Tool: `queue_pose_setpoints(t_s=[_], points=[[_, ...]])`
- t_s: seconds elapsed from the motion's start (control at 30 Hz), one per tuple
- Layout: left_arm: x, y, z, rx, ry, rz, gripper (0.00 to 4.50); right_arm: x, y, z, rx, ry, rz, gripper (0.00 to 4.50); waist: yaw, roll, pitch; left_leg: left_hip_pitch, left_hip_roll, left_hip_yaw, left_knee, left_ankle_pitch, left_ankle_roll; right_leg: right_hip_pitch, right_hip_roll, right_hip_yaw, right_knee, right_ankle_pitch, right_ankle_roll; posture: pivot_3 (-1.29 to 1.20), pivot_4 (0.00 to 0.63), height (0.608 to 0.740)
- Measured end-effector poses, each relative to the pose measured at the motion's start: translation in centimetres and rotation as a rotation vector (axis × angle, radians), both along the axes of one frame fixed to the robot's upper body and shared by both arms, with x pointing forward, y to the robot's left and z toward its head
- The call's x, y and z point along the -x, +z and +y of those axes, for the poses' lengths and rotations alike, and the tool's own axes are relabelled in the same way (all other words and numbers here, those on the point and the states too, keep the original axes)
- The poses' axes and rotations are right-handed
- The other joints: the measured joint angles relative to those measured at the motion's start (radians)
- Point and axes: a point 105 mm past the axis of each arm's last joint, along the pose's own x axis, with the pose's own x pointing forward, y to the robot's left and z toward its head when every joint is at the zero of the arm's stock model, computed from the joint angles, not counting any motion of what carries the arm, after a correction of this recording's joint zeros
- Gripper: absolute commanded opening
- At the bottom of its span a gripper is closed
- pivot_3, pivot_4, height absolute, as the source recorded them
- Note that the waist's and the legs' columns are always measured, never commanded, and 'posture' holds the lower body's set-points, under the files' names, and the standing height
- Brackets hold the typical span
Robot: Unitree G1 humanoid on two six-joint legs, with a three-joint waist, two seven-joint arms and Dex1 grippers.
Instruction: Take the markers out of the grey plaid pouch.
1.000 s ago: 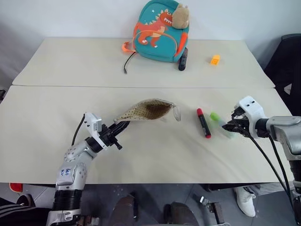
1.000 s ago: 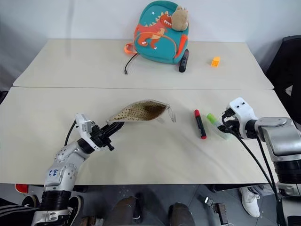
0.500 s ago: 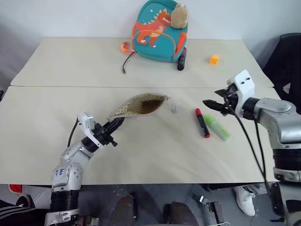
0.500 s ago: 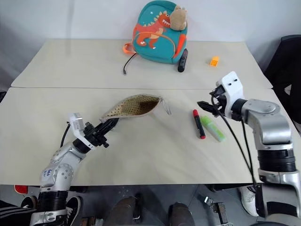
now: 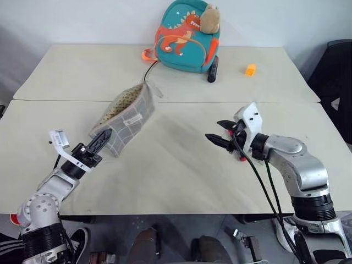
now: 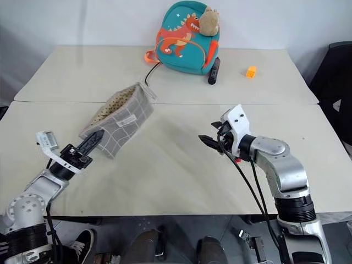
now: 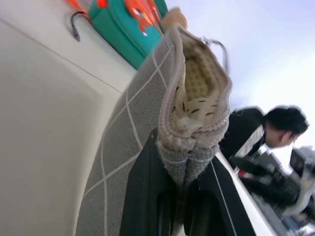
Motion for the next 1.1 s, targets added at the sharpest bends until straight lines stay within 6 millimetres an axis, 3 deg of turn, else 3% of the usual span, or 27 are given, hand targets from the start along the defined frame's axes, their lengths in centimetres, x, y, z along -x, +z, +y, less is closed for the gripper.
queue_pose_setpoints(t_s=[0.07, 0.33, 0.6, 0.83, 1.1], points=[[-0.1, 0.1, 0.5, 0.058, 0.000, 0.038, 0.00, 0.1, -0.1, 0.1, 0.008, 0.012, 0.003, 3.42, 0.000, 0.000, 0.000, 0.000, 0.000, 0.000, 0.000, 0.000, 0.000, 0.000, 0.000, 0.000, 0.000, 0.000, 0.000, 0.00, 0.150, 0.740], [-0.3, -1.0, 2.0, 0.022, 0.028, 0.150, 0.00, 0.2, -0.4, 0.5, 0.028, 0.035, 0.008, 3.42, -0.001, 0.000, 0.000, 0.000, 0.000, 0.000, -0.001, 0.000, -0.001, -0.001, 0.000, 0.001, 0.000, 0.000, 0.000, 0.00, 0.150, 0.740], [-1.4, -1.2, 5.6, -0.133, 0.191, 0.144, 2.24, 0.2, -0.4, 0.7, 0.031, 0.041, -0.001, 3.45, -0.001, 0.000, 0.000, 0.000, 0.000, 0.001, -0.002, -0.001, -0.002, -0.002, 0.000, 0.001, -0.001, 0.000, 0.000, 0.00, 0.150, 0.740], [0.3, -2.4, 6.6, -0.378, 0.184, 0.125, 4.32, 0.1, -0.4, 0.3, 0.038, 0.037, -0.017, 3.45, -0.004, 0.000, 0.000, 0.001, 0.000, 0.002, -0.005, -0.002, -0.003, -0.003, 0.000, 0.002, -0.002, 0.000, -0.001, 0.00, 0.150, 0.740], [3.9, -1.1, 6.4, -0.582, 0.115, 0.018, 4.32, 0.4, -0.3, -0.8, 0.031, 0.032, -0.013, 3.45, -0.007, 0.000, 0.000, 0.001, 0.000, 0.003, -0.010, -0.003, -0.006, -0.002, -0.001, 0.003, -0.009, 0.000, -0.001, 0.00, 0.150, 0.740]])
